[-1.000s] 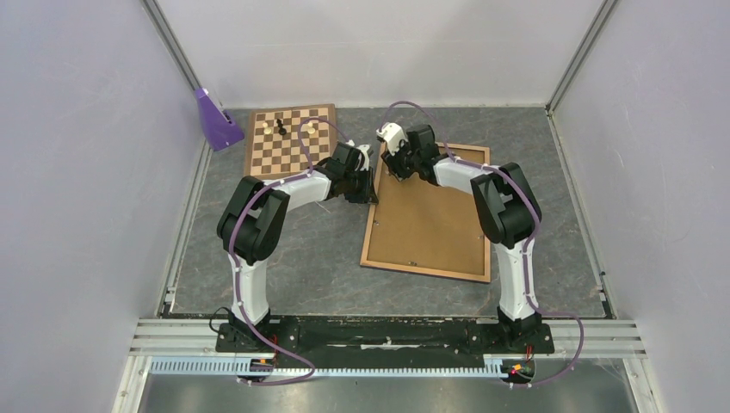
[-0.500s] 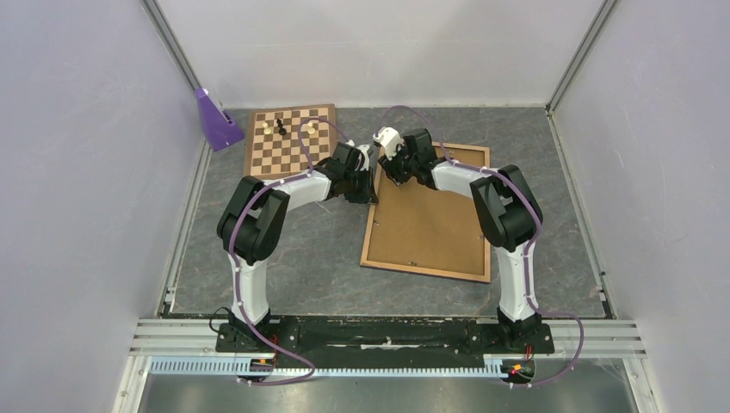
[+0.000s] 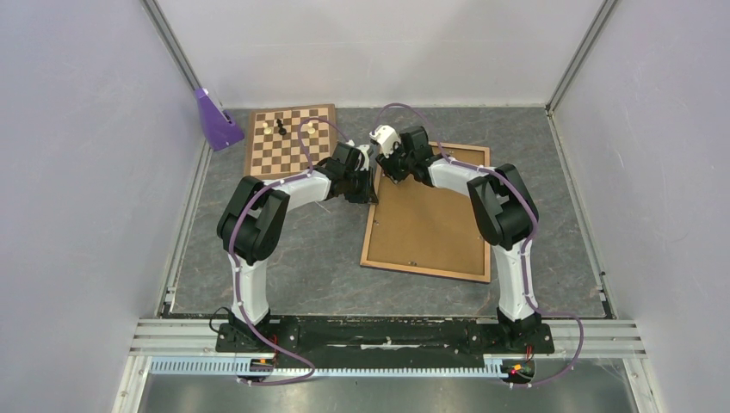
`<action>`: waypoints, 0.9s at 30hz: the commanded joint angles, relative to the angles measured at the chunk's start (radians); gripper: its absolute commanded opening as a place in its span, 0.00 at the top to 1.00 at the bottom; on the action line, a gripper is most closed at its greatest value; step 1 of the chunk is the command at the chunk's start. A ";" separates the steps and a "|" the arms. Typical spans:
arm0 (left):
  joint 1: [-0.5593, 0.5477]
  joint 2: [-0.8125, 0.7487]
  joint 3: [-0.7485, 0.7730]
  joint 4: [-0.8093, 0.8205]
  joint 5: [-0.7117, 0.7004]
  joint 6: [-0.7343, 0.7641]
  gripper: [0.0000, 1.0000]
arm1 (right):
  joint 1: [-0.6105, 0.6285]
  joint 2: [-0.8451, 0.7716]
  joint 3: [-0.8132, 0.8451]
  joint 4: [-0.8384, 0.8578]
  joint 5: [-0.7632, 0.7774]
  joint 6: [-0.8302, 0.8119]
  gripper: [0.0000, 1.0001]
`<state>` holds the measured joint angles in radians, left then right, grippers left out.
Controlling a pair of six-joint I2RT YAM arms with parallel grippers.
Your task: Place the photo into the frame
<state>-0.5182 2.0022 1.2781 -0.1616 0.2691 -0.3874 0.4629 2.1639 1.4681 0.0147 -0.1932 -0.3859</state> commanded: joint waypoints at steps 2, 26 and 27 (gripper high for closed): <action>0.000 0.026 0.012 -0.004 0.040 0.054 0.98 | 0.003 0.042 0.036 0.000 0.029 0.009 0.59; -0.001 0.031 0.010 -0.003 0.050 0.050 0.98 | -0.002 -0.013 0.036 0.017 0.011 0.074 0.59; -0.001 0.031 0.012 -0.003 0.050 0.050 0.98 | -0.004 -0.020 0.035 0.019 0.009 0.082 0.58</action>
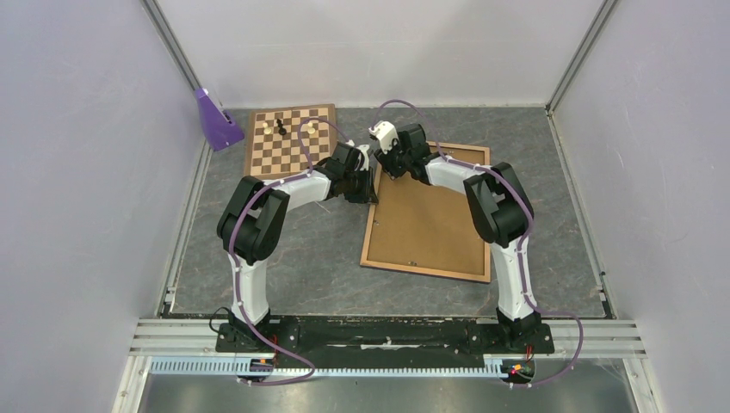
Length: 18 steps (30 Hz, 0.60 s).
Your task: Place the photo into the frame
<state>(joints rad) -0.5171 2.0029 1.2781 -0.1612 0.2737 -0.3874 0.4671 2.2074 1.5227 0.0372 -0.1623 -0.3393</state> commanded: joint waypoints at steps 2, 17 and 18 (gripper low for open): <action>-0.002 0.032 0.011 -0.003 0.047 0.050 0.98 | -0.014 -0.076 -0.014 -0.003 -0.014 0.052 0.58; -0.001 0.032 0.013 -0.004 0.050 0.050 0.98 | -0.047 -0.019 0.070 -0.036 0.038 0.057 0.59; -0.002 0.031 0.014 -0.004 0.050 0.050 0.98 | -0.047 -0.013 0.071 -0.036 0.035 0.059 0.59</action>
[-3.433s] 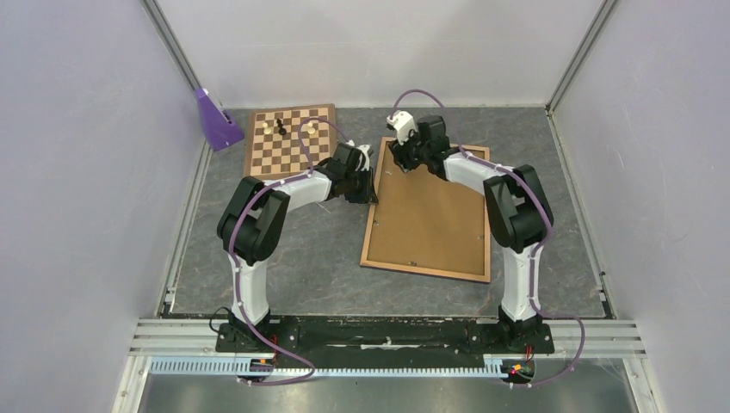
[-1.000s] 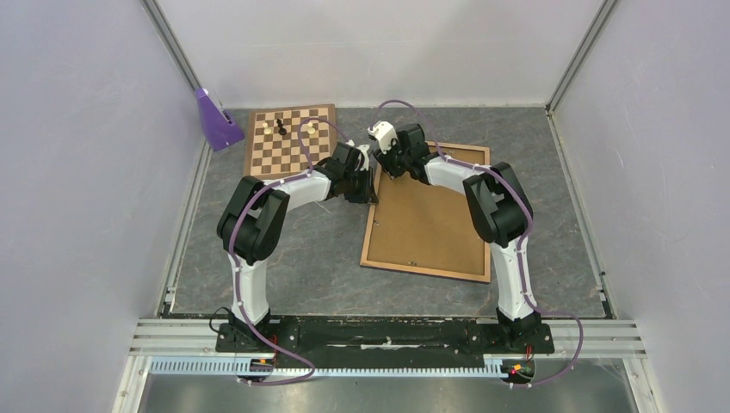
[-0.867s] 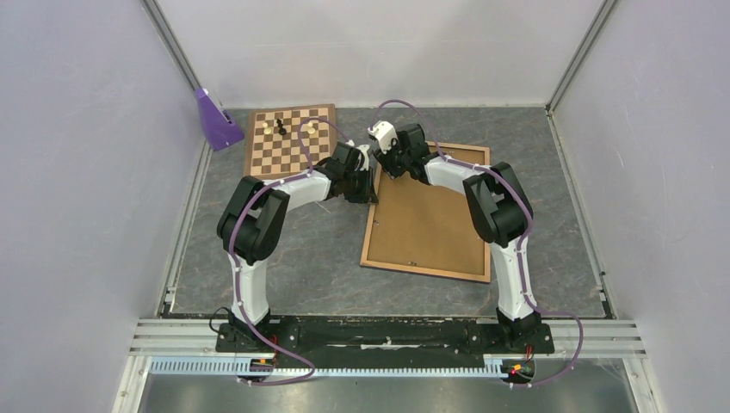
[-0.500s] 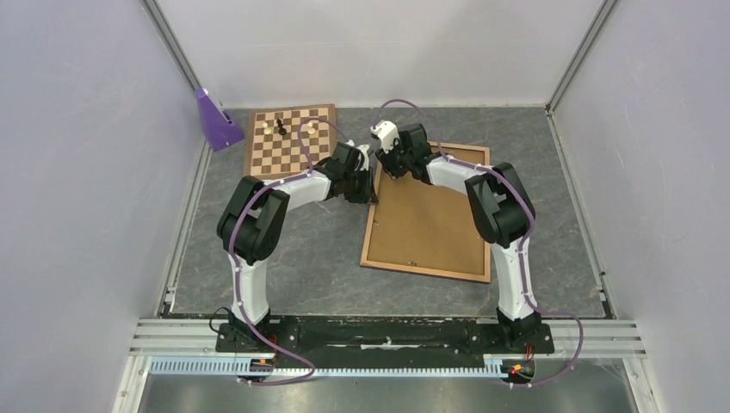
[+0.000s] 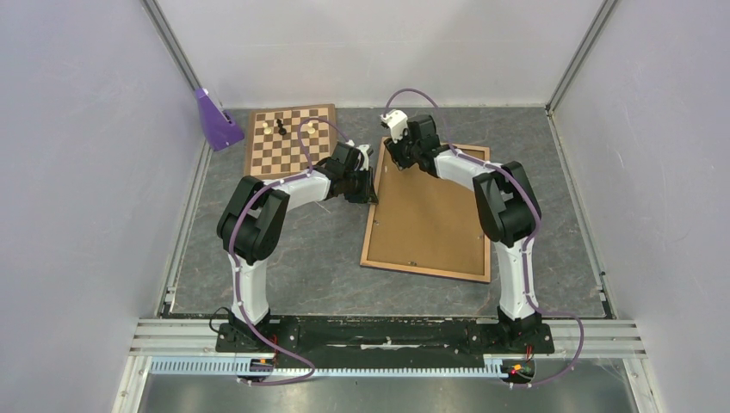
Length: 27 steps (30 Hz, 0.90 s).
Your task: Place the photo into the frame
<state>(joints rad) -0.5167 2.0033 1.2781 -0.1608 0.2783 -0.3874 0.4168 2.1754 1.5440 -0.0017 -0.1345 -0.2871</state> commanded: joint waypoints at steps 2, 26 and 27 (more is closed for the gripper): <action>-0.002 0.032 0.014 -0.005 0.045 0.050 0.98 | 0.004 0.031 0.051 0.003 0.003 0.011 0.59; -0.002 0.034 0.017 -0.005 0.048 0.049 0.98 | 0.044 0.031 -0.046 0.026 -0.025 0.024 0.59; -0.002 0.034 0.017 -0.004 0.048 0.049 0.98 | 0.045 0.032 -0.045 0.026 -0.028 0.023 0.59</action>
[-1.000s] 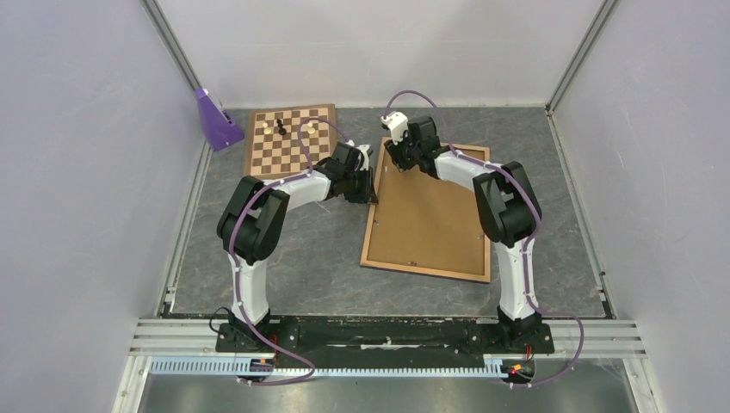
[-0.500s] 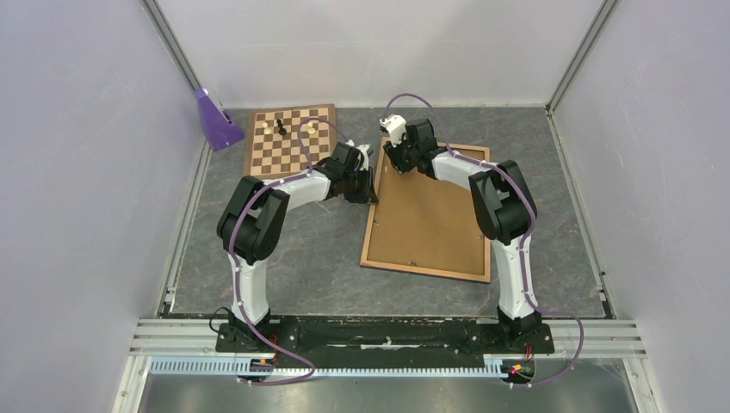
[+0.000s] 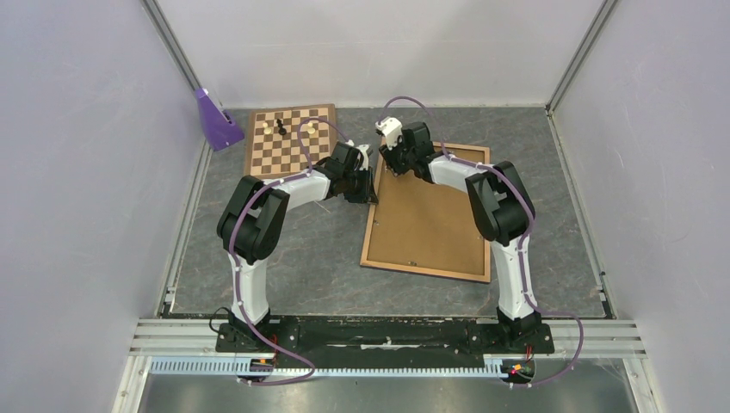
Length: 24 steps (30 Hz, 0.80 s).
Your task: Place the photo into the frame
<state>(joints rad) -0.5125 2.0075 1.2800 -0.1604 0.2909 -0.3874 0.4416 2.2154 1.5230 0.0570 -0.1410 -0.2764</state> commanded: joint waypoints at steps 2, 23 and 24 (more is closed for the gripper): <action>-0.006 0.030 0.015 -0.005 0.037 0.051 0.98 | 0.025 -0.009 -0.027 -0.032 -0.023 0.014 0.59; -0.006 0.030 0.015 -0.005 0.034 0.051 0.98 | 0.033 -0.027 -0.055 -0.029 -0.035 0.006 0.59; -0.006 0.030 0.016 -0.005 0.033 0.051 0.98 | 0.034 -0.029 -0.057 -0.029 -0.039 0.006 0.59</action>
<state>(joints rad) -0.5125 2.0075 1.2800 -0.1608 0.2909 -0.3874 0.4610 2.2101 1.5005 0.0906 -0.1455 -0.2764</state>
